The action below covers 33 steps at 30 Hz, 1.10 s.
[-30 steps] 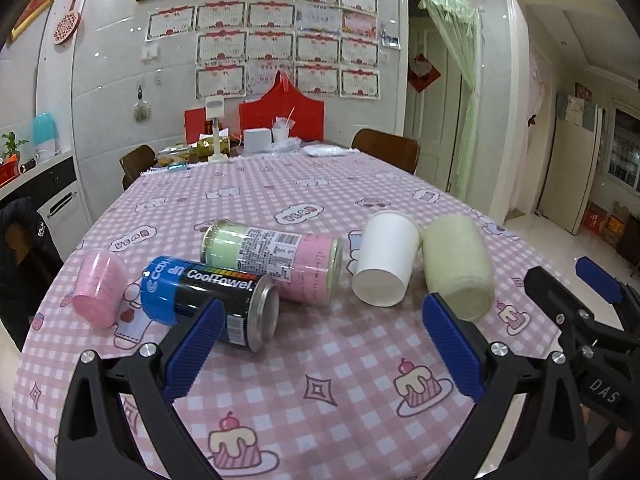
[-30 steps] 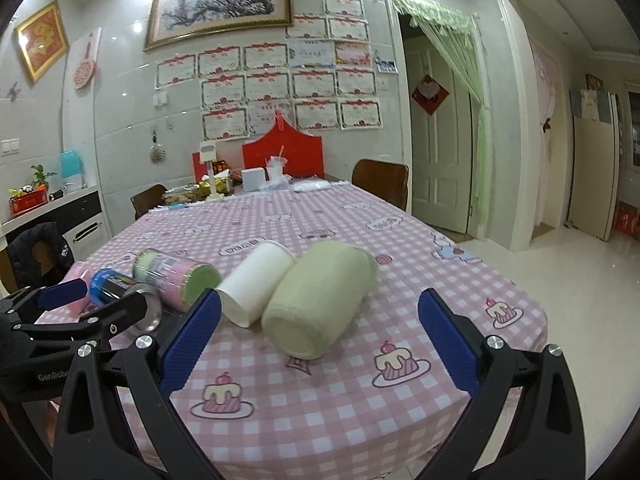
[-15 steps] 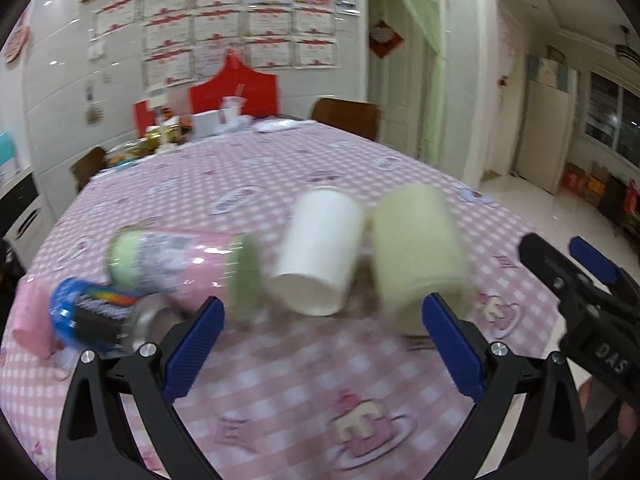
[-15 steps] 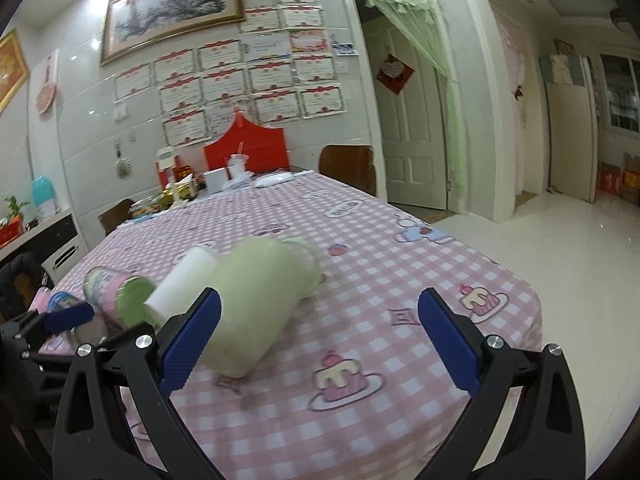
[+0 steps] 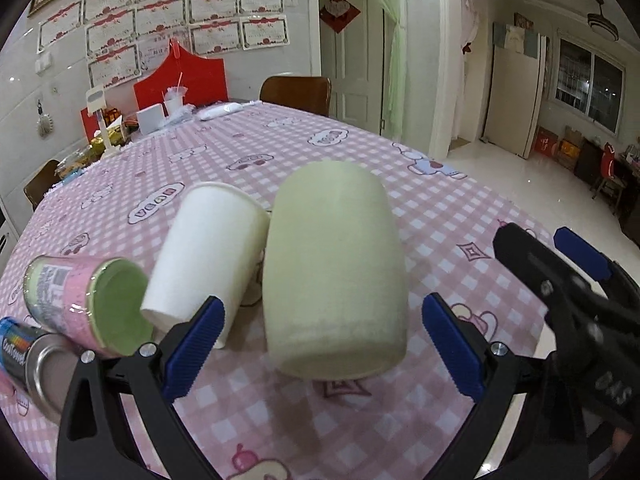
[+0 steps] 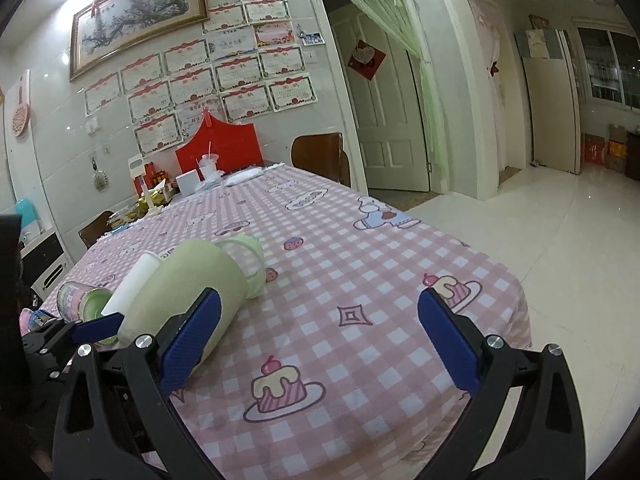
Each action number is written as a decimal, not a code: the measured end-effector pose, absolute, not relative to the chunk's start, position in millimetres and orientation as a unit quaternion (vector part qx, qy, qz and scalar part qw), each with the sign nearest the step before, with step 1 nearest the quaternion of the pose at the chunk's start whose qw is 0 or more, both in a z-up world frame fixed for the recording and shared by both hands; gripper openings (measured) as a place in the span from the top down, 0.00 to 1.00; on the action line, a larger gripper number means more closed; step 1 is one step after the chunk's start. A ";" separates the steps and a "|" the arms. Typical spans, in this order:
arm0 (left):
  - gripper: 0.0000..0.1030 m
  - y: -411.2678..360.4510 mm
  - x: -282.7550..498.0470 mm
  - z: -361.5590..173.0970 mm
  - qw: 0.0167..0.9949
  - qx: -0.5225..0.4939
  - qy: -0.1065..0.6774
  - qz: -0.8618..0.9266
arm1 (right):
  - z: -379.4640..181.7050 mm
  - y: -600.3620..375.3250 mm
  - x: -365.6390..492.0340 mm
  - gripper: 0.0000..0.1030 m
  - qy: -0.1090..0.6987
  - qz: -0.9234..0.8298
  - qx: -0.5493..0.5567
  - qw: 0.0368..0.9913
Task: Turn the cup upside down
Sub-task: 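Close the right gripper around the pale green cup's body, then lift the pale green cup and rotate it upright, rim facing up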
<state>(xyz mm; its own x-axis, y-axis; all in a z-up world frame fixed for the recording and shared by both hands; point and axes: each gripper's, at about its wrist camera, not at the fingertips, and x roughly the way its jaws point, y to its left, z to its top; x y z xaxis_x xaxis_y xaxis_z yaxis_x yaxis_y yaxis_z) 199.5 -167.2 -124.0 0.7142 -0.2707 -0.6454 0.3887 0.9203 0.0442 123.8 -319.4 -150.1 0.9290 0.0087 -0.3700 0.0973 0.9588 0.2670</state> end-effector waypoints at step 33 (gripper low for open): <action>0.29 -35.0 95.2 -125.8 0.923 0.014 0.347 -0.165 | -129.2 -200.8 101.5 0.07 0.227 0.087 0.082 0.966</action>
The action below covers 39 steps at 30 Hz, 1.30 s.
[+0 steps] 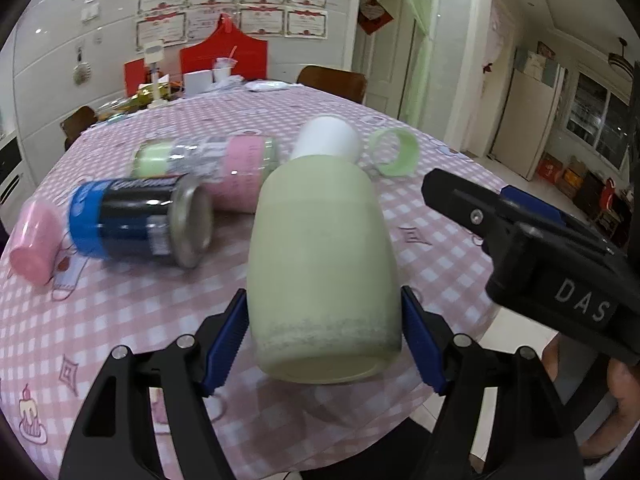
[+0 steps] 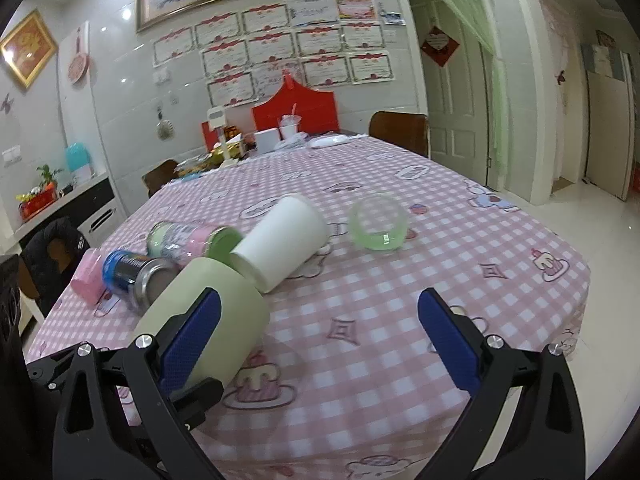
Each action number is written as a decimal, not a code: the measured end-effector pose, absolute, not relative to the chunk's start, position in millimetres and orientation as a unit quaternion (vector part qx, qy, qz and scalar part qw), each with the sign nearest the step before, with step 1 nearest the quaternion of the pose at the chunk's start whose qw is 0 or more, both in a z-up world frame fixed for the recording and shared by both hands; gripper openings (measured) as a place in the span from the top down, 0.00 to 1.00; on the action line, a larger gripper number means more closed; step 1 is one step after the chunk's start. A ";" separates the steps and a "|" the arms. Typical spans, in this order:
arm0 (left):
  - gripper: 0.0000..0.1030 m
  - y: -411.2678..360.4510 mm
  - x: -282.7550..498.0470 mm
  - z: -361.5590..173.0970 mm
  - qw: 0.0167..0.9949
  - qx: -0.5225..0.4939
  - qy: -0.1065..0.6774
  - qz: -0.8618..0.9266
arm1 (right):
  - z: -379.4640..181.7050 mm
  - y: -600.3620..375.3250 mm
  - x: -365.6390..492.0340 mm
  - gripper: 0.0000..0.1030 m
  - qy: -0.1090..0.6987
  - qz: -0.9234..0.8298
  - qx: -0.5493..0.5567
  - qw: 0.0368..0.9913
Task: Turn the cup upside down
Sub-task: 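Lift the pale green cup and rotate it upright, rim facing up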
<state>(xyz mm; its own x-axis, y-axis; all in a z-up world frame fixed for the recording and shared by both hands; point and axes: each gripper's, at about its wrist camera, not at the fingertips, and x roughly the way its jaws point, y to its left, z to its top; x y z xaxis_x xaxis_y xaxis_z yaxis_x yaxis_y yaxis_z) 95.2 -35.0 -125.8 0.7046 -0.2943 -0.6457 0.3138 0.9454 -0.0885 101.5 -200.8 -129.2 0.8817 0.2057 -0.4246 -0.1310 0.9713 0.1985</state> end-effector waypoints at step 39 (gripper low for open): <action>0.22 77.6 94.0 -98.3 0.950 -0.090 0.287 -0.079 | -138.4 -161.1 150.6 0.08 0.396 0.214 0.255 0.855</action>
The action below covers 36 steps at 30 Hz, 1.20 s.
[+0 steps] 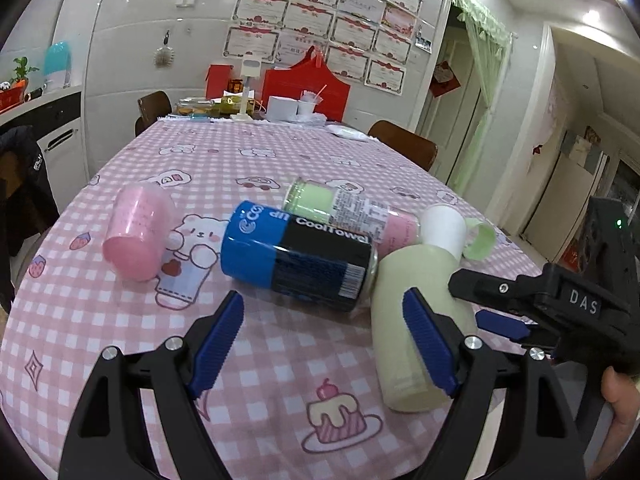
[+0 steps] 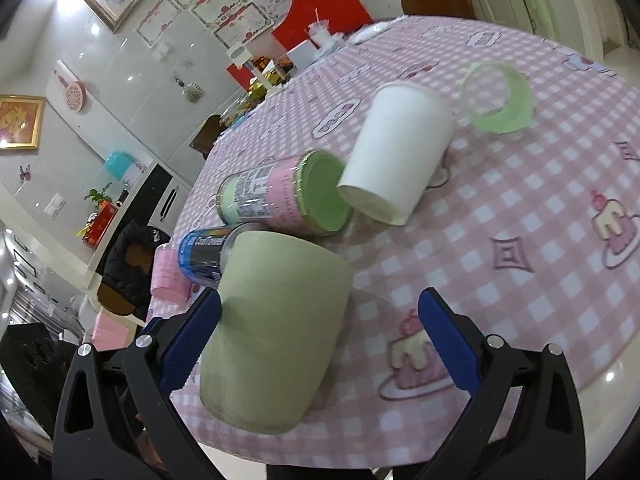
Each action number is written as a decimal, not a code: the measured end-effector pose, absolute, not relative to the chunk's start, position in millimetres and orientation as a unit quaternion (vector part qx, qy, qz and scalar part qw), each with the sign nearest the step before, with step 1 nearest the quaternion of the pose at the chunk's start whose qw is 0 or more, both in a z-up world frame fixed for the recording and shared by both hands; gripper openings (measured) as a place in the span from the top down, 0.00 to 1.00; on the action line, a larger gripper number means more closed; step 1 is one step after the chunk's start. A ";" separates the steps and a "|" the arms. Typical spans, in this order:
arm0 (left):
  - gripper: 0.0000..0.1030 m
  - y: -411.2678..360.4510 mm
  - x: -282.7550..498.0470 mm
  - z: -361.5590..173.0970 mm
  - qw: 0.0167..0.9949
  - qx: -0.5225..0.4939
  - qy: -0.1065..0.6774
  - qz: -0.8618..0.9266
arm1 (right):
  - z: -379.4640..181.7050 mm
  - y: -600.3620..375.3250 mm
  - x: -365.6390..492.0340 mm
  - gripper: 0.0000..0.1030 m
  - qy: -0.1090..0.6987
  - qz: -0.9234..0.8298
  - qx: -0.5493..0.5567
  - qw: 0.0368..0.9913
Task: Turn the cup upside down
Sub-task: 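Lift the pale green cup and rotate it upright, rim facing up, then lower the upright pale green cup onto the tablecloth with the right gripper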
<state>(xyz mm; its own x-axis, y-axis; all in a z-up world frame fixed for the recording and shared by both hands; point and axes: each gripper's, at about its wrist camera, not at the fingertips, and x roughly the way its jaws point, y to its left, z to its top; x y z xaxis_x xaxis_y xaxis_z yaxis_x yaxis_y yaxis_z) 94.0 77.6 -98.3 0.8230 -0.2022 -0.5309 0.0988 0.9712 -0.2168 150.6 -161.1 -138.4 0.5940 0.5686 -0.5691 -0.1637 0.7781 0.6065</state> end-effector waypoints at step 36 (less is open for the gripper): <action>0.22 51.8 110.4 -100.8 0.948 -0.083 0.288 -0.109 | -104.0 -163.1 135.4 0.23 0.291 0.157 0.104 0.938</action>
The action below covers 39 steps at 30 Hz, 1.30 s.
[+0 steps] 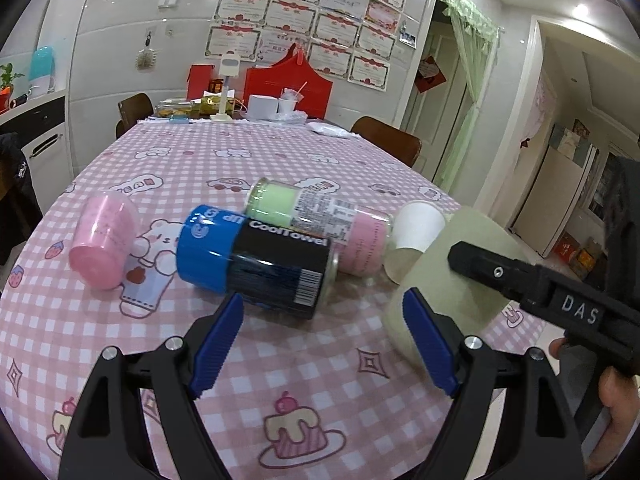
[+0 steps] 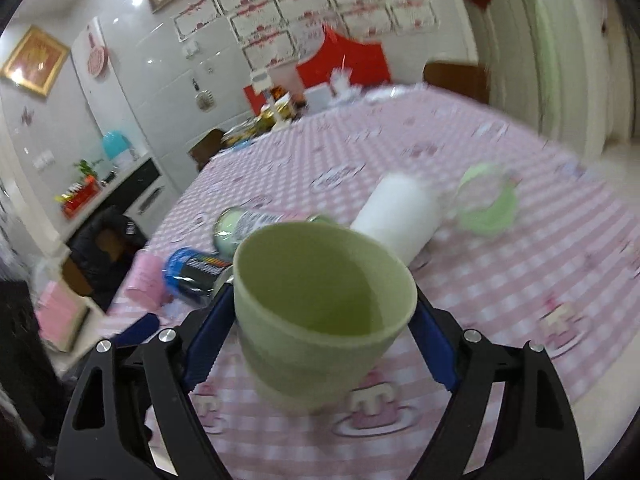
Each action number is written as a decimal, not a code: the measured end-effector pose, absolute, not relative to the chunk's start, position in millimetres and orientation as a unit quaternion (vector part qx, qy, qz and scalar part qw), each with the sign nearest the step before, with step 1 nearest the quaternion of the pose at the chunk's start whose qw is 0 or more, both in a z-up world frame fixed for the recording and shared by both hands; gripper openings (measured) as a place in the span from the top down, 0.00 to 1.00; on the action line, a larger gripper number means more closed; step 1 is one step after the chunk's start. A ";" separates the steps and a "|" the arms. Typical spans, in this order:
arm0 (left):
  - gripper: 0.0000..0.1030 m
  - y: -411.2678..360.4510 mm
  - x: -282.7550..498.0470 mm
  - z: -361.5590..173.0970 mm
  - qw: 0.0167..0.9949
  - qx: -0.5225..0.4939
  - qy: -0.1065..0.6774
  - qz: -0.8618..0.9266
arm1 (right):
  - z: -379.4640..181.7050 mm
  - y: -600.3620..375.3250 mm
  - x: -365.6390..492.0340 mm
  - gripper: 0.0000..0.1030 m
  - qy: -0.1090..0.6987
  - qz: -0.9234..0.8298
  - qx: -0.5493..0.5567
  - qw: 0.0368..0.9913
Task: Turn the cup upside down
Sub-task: 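Lower the upright pale green cup onto the tablecloth with the right gripper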
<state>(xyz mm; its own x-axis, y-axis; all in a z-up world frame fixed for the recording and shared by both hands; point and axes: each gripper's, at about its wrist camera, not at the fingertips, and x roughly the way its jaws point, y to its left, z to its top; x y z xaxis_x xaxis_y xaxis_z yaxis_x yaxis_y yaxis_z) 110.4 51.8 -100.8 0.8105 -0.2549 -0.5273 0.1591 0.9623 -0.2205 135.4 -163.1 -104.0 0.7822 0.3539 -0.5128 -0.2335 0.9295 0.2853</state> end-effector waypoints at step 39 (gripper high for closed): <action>0.22 14.4 112.8 -108.0 0.944 -0.071 0.302 -0.109 | -114.8 -178.6 111.1 0.23 0.233 0.062 0.000 0.970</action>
